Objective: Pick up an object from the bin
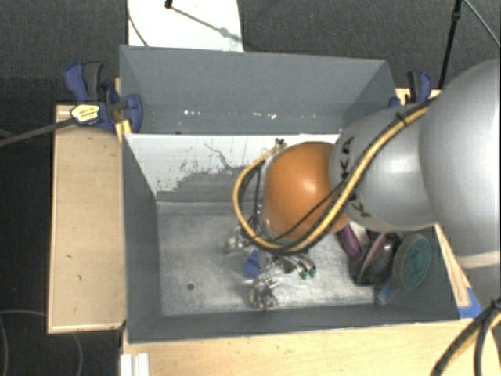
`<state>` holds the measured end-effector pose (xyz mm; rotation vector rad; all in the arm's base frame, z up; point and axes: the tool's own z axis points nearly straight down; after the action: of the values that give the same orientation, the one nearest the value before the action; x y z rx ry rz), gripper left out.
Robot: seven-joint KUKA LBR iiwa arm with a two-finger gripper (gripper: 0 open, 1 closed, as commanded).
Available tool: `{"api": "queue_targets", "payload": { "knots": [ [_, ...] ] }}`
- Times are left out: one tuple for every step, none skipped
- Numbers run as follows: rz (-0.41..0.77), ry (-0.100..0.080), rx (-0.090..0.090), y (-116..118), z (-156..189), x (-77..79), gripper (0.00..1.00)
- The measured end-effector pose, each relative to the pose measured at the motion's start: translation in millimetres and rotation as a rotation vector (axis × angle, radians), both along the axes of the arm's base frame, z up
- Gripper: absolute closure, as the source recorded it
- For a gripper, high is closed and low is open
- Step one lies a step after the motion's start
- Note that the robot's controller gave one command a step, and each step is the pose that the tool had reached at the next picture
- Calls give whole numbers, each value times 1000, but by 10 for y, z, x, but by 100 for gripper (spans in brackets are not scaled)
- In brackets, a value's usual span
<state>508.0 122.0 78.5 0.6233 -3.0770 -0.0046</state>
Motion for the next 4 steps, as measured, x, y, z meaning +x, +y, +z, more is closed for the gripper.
{"api": "queue_targets", "payload": {
  "knots": [
    [-61,-16,1,-349,257,160,0],
    [13,-13,1,-188,315,3,0],
    [-205,-24,5,-301,-37,136,0],
    [-199,-15,0,-199,-52,211,0]
  ]
}}
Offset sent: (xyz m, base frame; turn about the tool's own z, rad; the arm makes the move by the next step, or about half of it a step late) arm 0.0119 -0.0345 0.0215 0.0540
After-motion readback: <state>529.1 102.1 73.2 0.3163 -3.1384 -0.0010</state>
